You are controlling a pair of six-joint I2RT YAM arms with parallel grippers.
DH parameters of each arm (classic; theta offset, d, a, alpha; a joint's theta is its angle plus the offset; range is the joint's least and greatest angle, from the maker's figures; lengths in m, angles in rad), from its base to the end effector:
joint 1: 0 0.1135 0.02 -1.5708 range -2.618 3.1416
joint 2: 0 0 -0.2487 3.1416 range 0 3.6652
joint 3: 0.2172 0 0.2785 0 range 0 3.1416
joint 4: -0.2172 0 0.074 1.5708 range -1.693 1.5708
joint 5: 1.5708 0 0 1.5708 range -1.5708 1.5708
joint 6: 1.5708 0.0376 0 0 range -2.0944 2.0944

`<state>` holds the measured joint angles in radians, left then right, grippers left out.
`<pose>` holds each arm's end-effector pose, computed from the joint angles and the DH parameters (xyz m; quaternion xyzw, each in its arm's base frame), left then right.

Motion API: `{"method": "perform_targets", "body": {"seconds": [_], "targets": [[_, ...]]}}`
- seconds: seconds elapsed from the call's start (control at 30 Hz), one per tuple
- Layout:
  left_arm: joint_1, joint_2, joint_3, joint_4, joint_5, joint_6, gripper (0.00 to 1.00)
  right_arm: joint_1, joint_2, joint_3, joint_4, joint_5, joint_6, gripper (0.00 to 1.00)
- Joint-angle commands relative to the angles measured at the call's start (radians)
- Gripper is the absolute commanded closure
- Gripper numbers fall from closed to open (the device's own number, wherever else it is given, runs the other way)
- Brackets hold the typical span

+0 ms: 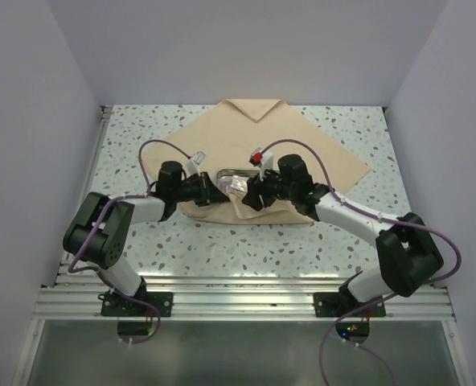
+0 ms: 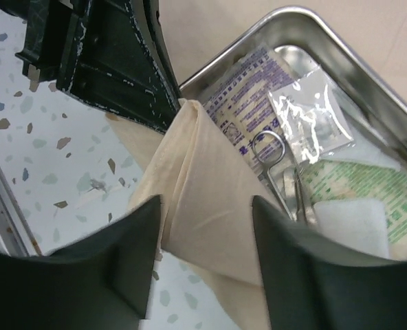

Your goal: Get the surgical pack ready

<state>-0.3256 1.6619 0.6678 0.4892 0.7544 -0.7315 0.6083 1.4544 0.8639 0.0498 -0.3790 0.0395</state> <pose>0.3044 -0.1299 0.1169 0.0219 0.8220 -0.5122 0.2479 0.2742 0.2079 0.2029 -0.3289 0.7943 0.3094 0.4064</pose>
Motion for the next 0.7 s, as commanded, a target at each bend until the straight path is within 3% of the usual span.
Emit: {"method": "perform_targets", "body": {"seconds": [0.0,0.13,0.2,0.3,0.67], "targets": [[0.005,-0.028,0.021,0.048,-0.007,-0.045,0.86,-0.002,0.044,0.078,-0.005,0.041,0.011,0.54],[0.005,-0.022,0.019,0.101,-0.021,-0.107,0.86,-0.002,0.08,0.125,-0.001,0.069,0.016,0.58],[0.005,-0.022,0.019,0.115,-0.038,-0.131,0.87,-0.01,0.104,0.15,-0.007,0.097,0.028,0.69],[0.005,-0.027,0.019,0.141,-0.066,-0.173,0.87,-0.03,0.148,0.198,-0.01,0.088,0.057,0.74],[-0.003,-0.022,0.027,0.212,-0.216,-0.296,0.86,-0.125,0.317,0.375,-0.007,-0.011,0.132,0.8]]}}
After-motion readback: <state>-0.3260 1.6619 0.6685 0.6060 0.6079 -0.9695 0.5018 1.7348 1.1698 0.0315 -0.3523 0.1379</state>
